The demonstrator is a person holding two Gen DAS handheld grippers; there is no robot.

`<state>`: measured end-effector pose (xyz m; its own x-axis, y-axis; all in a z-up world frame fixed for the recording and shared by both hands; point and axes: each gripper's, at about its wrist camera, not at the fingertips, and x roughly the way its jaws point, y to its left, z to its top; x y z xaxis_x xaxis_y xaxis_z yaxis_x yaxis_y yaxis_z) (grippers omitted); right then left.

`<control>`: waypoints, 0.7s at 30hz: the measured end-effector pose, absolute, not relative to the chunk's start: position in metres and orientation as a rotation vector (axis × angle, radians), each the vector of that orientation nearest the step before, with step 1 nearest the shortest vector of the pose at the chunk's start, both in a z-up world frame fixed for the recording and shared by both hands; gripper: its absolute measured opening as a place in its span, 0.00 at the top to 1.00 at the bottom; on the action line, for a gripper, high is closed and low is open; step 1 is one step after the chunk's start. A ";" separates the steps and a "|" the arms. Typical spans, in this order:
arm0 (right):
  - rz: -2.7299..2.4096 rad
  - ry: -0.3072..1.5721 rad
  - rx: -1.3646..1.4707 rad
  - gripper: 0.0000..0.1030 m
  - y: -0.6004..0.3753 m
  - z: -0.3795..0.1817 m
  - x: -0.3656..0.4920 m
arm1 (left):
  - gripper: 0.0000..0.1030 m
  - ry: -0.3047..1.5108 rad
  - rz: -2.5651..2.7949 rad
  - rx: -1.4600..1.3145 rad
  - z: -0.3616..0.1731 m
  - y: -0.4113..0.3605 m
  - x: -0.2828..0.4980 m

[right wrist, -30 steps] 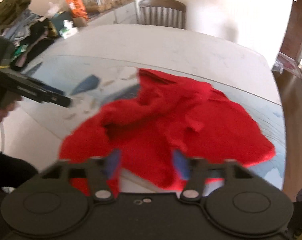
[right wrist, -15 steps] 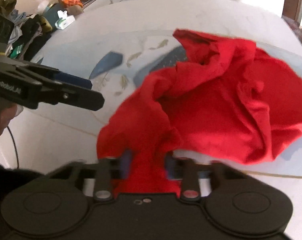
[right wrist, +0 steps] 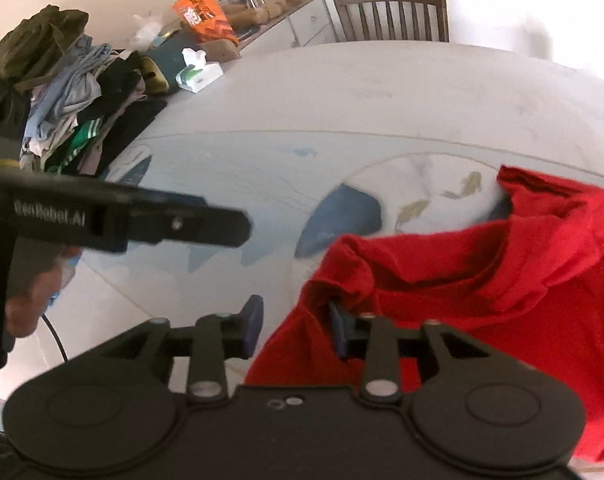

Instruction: Fold clothes

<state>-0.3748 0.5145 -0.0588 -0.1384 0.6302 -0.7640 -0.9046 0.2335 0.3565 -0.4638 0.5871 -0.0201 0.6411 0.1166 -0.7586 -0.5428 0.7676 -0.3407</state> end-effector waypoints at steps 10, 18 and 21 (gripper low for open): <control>1.195 0.977 -0.402 0.00 0.433 -0.046 -0.324 | 0.20 0.896 0.045 -0.339 -0.014 0.512 -0.433; 1.007 0.982 -0.378 0.00 0.407 -0.049 -0.281 | 0.18 1.103 0.065 -0.025 -0.054 0.455 -0.374; 0.984 0.993 -0.386 0.00 0.404 -0.055 -0.274 | 0.18 1.138 0.084 0.010 -0.069 0.452 -0.375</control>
